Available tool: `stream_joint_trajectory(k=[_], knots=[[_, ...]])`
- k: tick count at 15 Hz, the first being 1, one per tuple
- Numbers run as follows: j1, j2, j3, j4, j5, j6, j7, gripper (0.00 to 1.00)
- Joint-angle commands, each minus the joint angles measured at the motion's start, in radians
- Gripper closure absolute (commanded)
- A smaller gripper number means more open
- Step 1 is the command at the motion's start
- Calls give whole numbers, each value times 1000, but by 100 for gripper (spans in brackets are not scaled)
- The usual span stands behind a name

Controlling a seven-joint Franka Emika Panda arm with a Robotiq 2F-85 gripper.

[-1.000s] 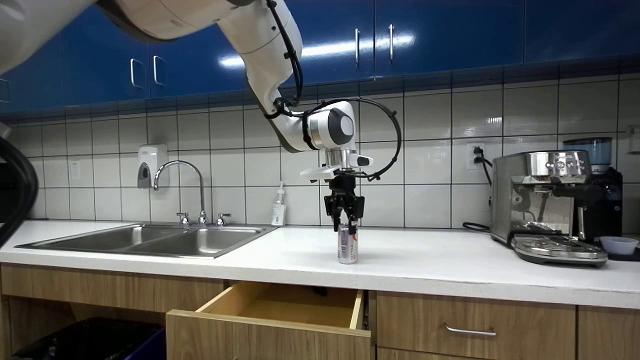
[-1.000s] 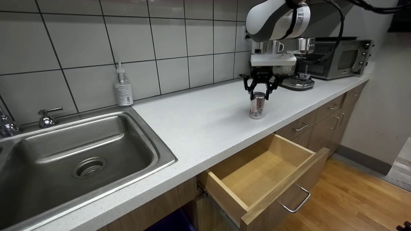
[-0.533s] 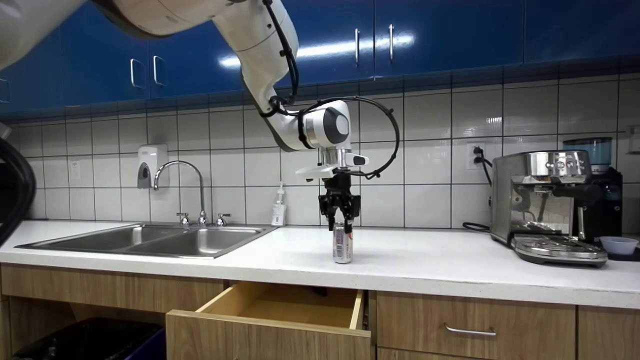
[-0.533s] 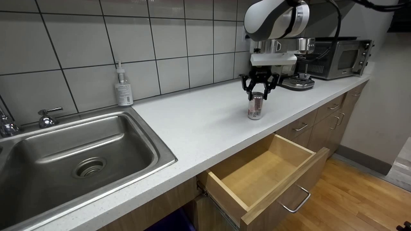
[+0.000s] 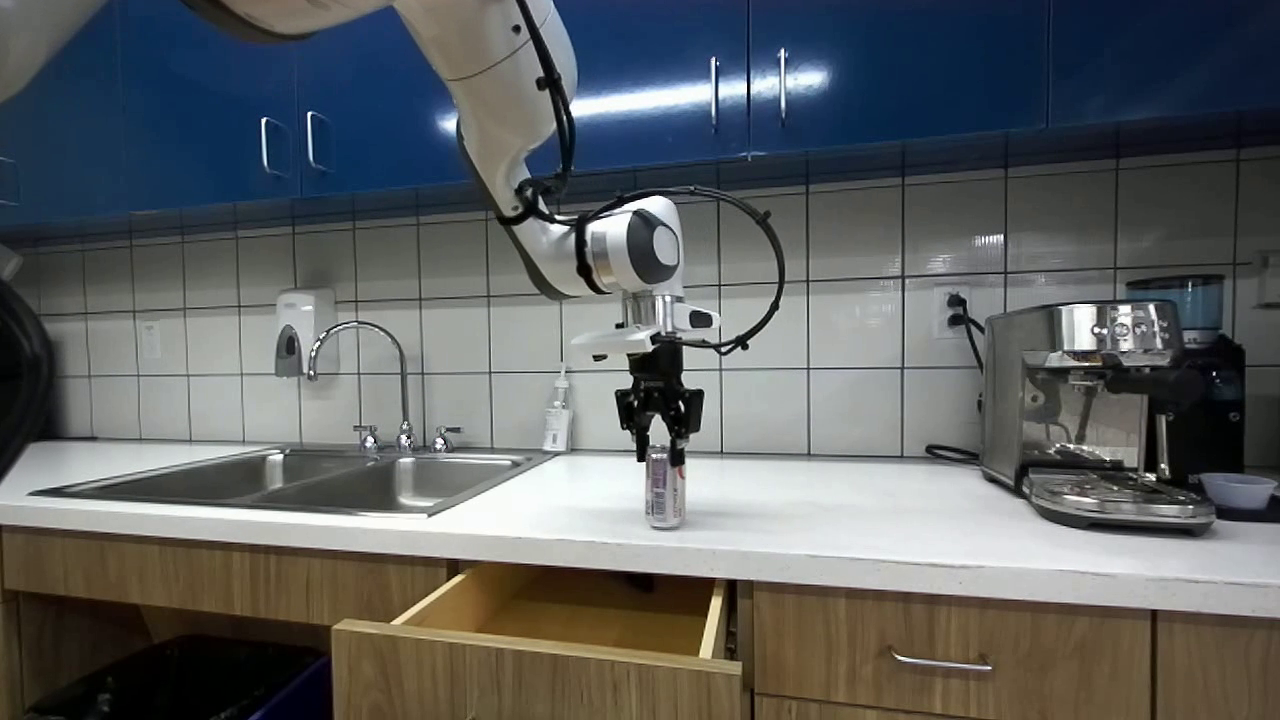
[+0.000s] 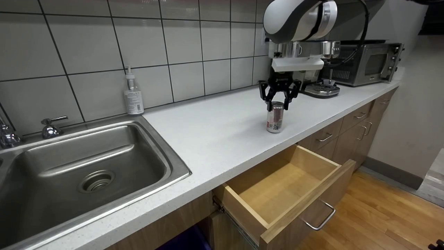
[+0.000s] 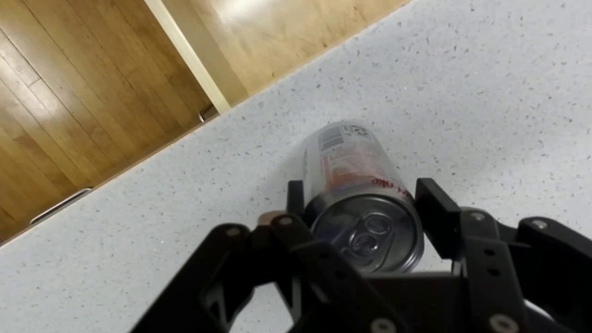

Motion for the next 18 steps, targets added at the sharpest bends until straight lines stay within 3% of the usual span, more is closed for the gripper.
stream_joint_trajectory(k=[1, 18], knots=[[9, -95, 10, -108, -26, 39, -35, 63], [47, -310, 53, -398, -51, 89, -125, 63]])
